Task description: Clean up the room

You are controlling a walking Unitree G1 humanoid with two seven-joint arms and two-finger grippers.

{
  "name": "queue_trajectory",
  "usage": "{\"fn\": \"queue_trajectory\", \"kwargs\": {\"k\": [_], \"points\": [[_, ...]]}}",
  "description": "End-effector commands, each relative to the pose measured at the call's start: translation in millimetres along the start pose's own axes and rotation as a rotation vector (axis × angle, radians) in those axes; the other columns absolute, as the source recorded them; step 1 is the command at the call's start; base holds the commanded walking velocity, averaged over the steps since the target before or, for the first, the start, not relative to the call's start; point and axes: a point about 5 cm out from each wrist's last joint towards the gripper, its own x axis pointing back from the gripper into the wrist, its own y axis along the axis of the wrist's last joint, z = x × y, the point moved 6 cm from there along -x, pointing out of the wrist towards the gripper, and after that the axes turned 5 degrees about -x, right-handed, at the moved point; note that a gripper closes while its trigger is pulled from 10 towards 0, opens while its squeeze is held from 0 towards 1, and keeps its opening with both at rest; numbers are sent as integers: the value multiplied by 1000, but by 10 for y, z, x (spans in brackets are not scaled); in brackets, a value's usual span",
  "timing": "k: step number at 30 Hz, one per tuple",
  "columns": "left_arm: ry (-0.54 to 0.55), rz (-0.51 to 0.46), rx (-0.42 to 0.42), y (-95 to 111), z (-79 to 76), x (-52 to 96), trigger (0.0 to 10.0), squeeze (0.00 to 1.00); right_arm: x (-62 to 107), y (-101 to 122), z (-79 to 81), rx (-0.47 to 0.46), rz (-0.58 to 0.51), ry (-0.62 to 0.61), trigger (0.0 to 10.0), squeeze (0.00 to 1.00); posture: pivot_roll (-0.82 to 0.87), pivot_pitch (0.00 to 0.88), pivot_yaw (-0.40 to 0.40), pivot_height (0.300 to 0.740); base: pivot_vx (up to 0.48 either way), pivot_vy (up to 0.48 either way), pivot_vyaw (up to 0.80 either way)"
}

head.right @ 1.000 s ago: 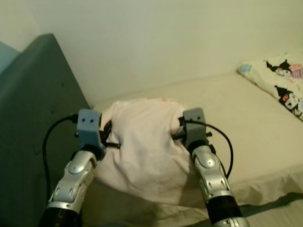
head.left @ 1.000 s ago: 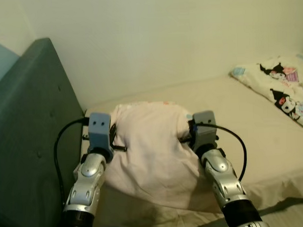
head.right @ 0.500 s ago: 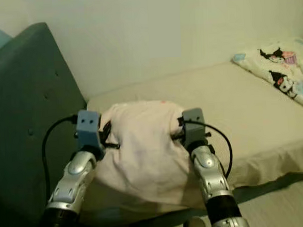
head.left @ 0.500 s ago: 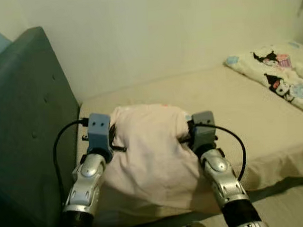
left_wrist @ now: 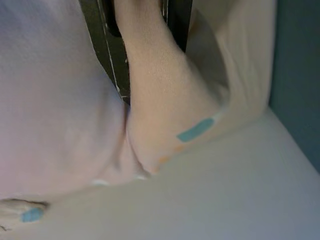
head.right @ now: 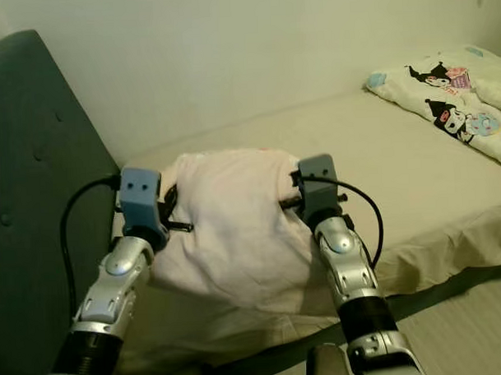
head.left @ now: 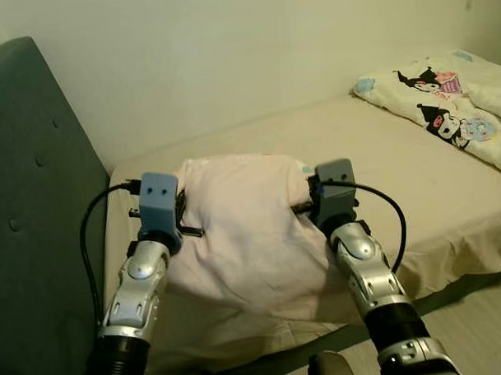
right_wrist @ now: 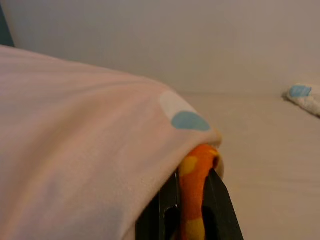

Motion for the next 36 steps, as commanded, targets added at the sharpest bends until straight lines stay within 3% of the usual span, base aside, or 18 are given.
{"fn": "queue_trajectory", "kwargs": {"k": [1,2,3,5,11,12,14,15,16,18,21,22,24,27,29,31,33,36], "points": [[106,-66,-79,178,360,-66,10000,0,-92,201,-12,17,-70,-3,10000,0,-58,38,80,610,0,0,0],[128,-64,-108,197,472,-105,10000,0,-139,227,-3,29,-68,0,10000,0,-59,45,80,610,0,0,0],[128,-64,-108,197,472,-105,10000,0,-139,227,-3,29,-68,0,10000,0,-59,45,80,610,0,0,0],[143,-53,-193,239,655,-197,10000,0,-267,140,41,111,18,-6,10000,0,-59,59,80,610,0,0,0],[113,-31,-328,273,786,-316,10000,0,-402,222,220,107,18,33,10000,0,-31,89,64,610,0,0,0],[122,-34,-365,318,859,-356,10000,0,-451,374,344,100,-37,67,10000,0,-23,102,60,610,0,0,0],[233,-132,-404,690,1126,-415,10000,0,-475,881,640,59,-255,139,10000,0,4,137,48,610,0,0,0],[233,-132,-404,690,1126,-415,10000,0,-475,881,640,59,-255,139,10000,0,4,137,48,610,0,0,0],[291,-195,-426,907,1238,-410,10000,0,-451,1012,732,36,-320,163,10000,0,9,141,47,610,0,0,0],[326,-237,-440,1041,1303,-401,10000,0,-437,1072,778,22,-352,175,10000,0,10,142,47,610,0,0,0],[432,-306,-574,1337,1528,-345,10000,0,-457,899,844,-11,-289,199,10000,0,13,138,53,610,0,0,0],[432,-306,-574,1337,1528,-345,10000,0,-457,899,844,-11,-289,199,10000,0,13,138,53,610,0,0,0],[475,-312,-656,1429,1650,-309,10000,0,-480,743,870,-24,-215,209,10000,0,13,134,57,610,0,0,0],[483,-290,-682,1407,1727,-284,10000,0,-487,572,889,-16,-137,216,10000,0,12,133,59,610,0,0,0],[473,-257,-746,1336,1803,-240,10000,0,-469,270,899,-10,-7,220,10000,0,16,130,59,610,0,0,0],[439,-213,-821,1161,1814,-144,10000,0,-364,-195,814,6,171,174,10000,0,31,131,51,610,0,0,0],[430,-202,-837,1117,1812,-118,10000,0,-328,-306,788,12,213,160,10000,0,31,131,51,610,0,0,0],[383,-147,-828,819,1667,-41,10000,0,-141,-726,595,-108,365,77,10000,0,67,143,41,610,0,0,0]]}}
